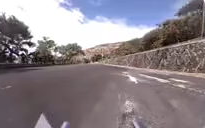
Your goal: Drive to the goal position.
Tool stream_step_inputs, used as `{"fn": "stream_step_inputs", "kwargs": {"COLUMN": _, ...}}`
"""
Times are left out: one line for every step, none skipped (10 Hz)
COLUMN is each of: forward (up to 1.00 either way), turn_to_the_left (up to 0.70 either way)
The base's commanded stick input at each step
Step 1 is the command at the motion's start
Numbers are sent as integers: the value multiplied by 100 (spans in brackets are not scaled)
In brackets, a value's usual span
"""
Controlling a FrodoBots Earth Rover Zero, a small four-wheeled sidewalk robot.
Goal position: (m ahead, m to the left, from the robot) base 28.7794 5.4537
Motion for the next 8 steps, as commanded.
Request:
{"fn": "stream_step_inputs", "kwargs": {"forward": 70, "turn_to_the_left": 0}}
{"fn": "stream_step_inputs", "kwargs": {"forward": 70, "turn_to_the_left": 0}}
{"fn": "stream_step_inputs", "kwargs": {"forward": 70, "turn_to_the_left": 0}}
{"fn": "stream_step_inputs", "kwargs": {"forward": 70, "turn_to_the_left": 0}}
{"fn": "stream_step_inputs", "kwargs": {"forward": 70, "turn_to_the_left": 0}}
{"fn": "stream_step_inputs", "kwargs": {"forward": 70, "turn_to_the_left": 0}}
{"fn": "stream_step_inputs", "kwargs": {"forward": 70, "turn_to_the_left": 0}}
{"fn": "stream_step_inputs", "kwargs": {"forward": 70, "turn_to_the_left": 0}}
